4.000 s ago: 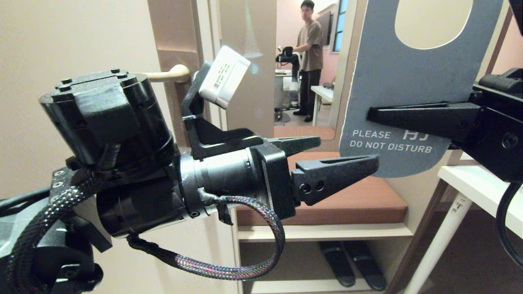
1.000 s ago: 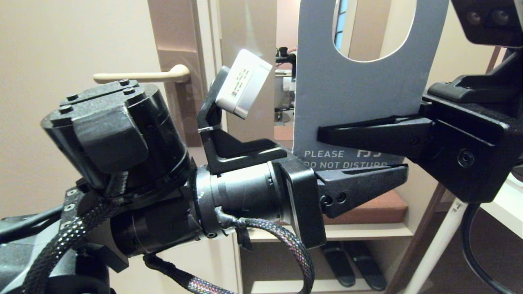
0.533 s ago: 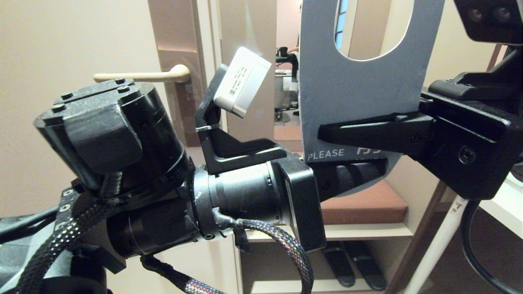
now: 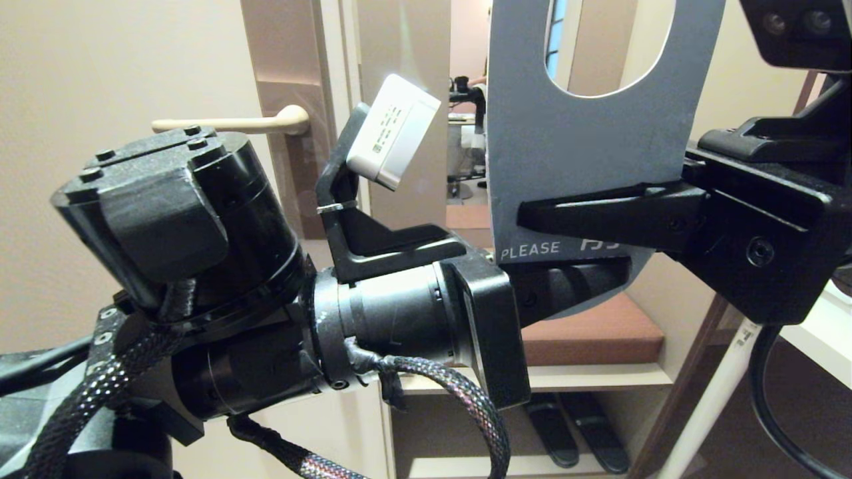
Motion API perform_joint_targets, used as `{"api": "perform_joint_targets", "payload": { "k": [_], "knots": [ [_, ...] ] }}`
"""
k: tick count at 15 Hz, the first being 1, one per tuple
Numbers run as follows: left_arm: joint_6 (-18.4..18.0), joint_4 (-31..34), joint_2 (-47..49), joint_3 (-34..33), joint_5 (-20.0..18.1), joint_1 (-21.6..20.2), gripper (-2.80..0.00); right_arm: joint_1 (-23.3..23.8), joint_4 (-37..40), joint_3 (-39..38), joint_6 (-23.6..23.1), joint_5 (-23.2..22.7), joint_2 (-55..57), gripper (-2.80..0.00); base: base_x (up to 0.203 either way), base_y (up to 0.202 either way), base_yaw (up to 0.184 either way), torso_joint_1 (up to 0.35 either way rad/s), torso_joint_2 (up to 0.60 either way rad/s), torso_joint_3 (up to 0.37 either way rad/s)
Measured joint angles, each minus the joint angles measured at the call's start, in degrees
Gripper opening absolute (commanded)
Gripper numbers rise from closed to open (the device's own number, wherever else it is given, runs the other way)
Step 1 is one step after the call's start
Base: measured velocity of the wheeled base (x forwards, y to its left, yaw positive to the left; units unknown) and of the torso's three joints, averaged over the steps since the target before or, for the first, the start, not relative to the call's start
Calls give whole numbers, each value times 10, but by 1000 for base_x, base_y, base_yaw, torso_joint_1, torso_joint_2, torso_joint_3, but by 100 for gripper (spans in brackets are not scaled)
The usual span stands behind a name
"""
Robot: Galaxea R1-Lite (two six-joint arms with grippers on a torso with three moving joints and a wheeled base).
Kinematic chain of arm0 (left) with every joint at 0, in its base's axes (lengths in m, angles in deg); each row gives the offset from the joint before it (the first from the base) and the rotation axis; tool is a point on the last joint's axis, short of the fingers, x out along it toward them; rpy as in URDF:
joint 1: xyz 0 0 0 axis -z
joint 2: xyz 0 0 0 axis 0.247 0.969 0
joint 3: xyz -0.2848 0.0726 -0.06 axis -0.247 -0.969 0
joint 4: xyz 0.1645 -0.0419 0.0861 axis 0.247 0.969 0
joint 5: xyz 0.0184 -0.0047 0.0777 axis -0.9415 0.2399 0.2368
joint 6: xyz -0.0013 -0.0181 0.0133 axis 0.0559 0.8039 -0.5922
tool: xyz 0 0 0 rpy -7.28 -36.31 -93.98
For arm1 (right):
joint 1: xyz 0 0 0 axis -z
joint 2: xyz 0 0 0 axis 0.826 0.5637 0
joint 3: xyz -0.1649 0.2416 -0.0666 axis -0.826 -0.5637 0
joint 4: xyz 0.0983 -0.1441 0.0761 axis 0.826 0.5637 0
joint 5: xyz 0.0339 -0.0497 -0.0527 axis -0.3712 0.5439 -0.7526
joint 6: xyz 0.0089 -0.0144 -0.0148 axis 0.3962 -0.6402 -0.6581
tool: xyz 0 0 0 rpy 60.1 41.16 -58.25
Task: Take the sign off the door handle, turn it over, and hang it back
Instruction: Hand it to the other hand
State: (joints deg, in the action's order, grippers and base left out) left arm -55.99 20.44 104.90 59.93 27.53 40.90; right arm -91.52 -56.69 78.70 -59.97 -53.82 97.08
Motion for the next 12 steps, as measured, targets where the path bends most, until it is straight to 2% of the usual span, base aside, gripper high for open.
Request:
{"api": "perform_joint_targets", "payload": {
  "k": [5,6,12],
  "knots": [
    [1,-1,0,0,0,0,-280,0,2,0,0,1,-1,-280,0,0,0,0,0,0],
    [0,-4,0,0,0,0,-280,0,3,0,1,3,-1,0,0,0,0,0,0,0],
    [1,-3,0,-1,1,0,-280,0,3,-2,0,10,0,0,0,0,0,0,0,0]
  ]
}}
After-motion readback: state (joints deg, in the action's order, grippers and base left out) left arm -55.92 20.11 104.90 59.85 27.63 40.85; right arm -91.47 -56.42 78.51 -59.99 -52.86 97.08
